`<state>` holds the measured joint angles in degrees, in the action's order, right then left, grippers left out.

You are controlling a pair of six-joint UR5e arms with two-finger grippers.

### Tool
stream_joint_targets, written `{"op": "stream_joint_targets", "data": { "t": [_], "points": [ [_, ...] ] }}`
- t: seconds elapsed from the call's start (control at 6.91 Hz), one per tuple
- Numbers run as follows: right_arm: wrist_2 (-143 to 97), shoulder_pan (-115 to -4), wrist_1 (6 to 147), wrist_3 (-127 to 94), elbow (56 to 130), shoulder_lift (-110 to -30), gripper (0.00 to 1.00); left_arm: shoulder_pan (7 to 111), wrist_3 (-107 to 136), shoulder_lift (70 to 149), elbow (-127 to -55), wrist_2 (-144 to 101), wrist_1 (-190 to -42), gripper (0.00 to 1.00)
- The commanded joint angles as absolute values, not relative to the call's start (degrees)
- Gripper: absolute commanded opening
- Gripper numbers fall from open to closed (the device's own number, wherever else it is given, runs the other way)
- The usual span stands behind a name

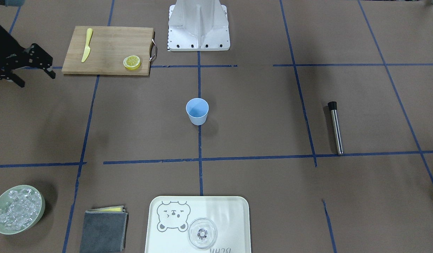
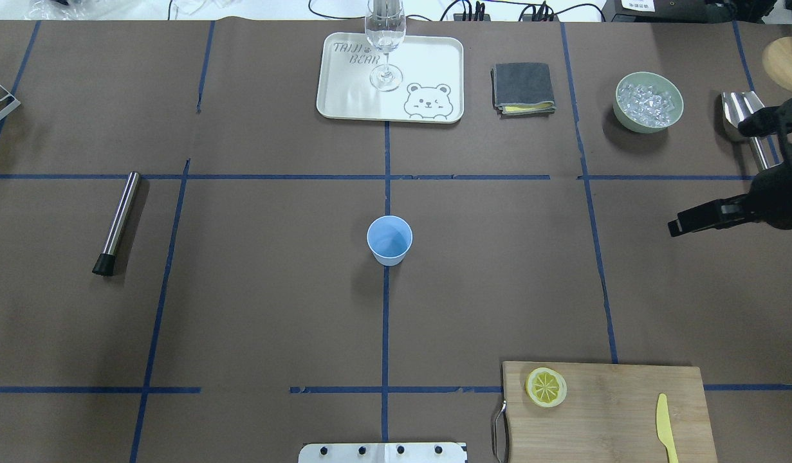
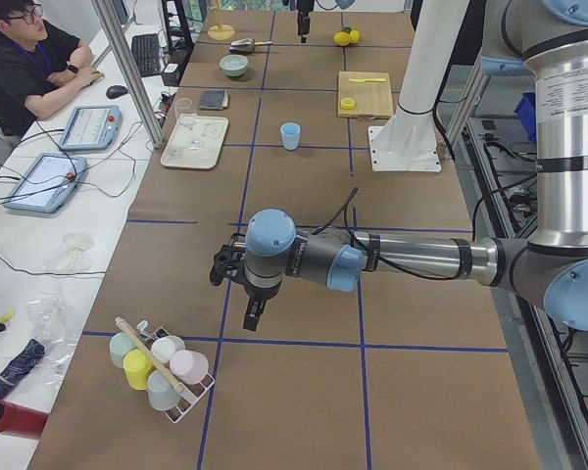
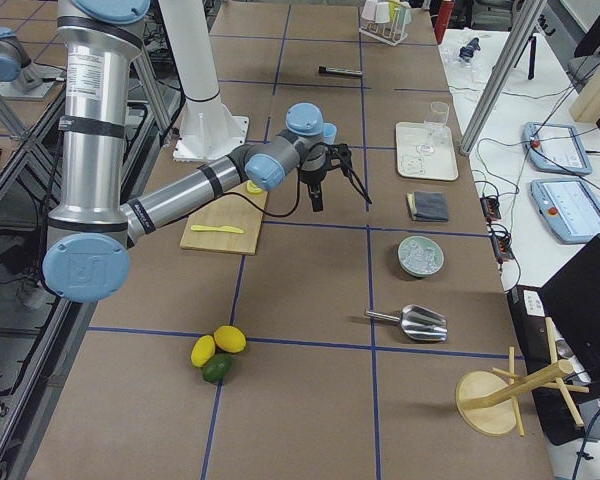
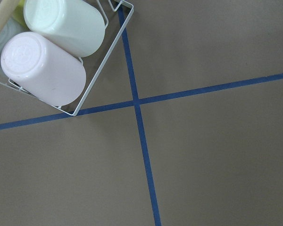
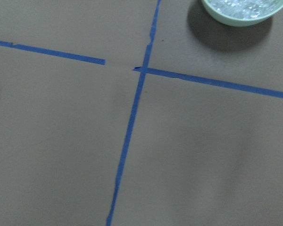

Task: Squeeze lemon into cup
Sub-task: 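Move the right gripper down to the lemon slices on the cutting board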

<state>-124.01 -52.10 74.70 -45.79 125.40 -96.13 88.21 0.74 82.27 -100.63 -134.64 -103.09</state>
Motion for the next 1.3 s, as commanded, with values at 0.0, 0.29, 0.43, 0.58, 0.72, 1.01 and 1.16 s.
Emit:
{"op": "stream_joint_targets", "data": {
  "t": [0.0, 0.29, 0.43, 0.58, 0.72, 1.01, 1.16],
  "points": [
    [-111.6, -38.0, 74.7, -59.8, 130.2, -96.0, 1.00, 88.2, 0.7, 82.4, -100.5, -134.6, -103.4, 1.00],
    [-98.2, -24.5, 74.6, -69.2, 130.3, -96.0, 1.00, 88.2, 0.7, 82.3, -100.4, -134.6, -104.6, 1.00],
    [-91.6, -18.2, 74.6, -72.7, 130.3, -96.0, 1.00, 88.2, 0.7, 82.3, -100.3, -134.6, -104.6, 1.00],
    [-86.9, -13.3, 74.6, -75.9, 130.3, -96.0, 1.00, 88.2, 0.7, 82.3, -99.8, -134.6, -104.7, 1.00],
    [-82.3, -8.9, 74.7, -77.5, 130.3, -96.0, 1.00, 88.2, 0.7, 82.3, -99.8, -134.7, -104.7, 1.00],
    [-78.3, -4.9, 75.1, -78.0, 129.6, -95.9, 1.00, 88.2, 0.7, 82.2, -99.8, -134.7, -104.7, 1.00],
    [-78.2, -4.3, 75.1, -78.0, 128.7, -95.6, 1.00, 88.2, 0.7, 82.2, -99.8, -134.8, -104.7, 1.00]
  ]
}}
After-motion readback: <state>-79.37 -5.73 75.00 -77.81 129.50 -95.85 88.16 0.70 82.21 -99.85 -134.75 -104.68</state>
